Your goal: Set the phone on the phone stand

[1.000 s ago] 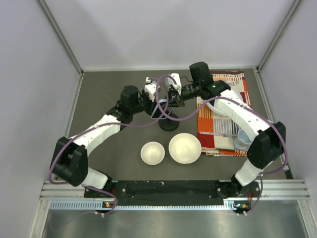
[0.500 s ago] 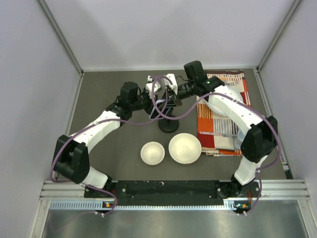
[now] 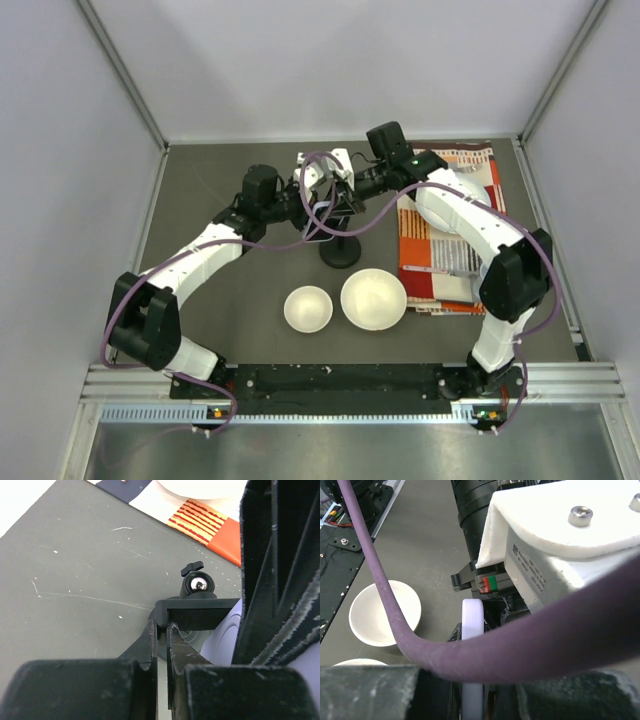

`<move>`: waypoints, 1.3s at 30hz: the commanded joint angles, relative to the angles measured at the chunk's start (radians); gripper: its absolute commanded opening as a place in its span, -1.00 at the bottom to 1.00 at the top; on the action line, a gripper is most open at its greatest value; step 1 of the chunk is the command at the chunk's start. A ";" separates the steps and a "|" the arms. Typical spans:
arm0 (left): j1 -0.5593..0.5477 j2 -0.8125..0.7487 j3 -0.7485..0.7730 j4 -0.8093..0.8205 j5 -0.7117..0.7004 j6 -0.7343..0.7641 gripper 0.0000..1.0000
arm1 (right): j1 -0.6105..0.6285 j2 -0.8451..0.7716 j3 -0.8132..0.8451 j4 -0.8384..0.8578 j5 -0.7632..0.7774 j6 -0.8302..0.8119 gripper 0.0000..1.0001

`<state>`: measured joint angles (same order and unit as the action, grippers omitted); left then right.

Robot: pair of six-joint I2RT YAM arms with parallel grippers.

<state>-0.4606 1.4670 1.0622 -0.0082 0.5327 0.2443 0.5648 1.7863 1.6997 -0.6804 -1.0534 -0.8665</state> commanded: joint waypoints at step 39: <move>-0.228 -0.277 -0.197 0.176 -1.299 -0.433 -1.00 | 0.103 -0.039 -0.112 0.166 1.615 0.822 -1.00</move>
<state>-0.6727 1.2758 0.7765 0.2470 -0.3244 -0.1135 0.7708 1.6604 1.5429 -0.4301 -0.0196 -0.0036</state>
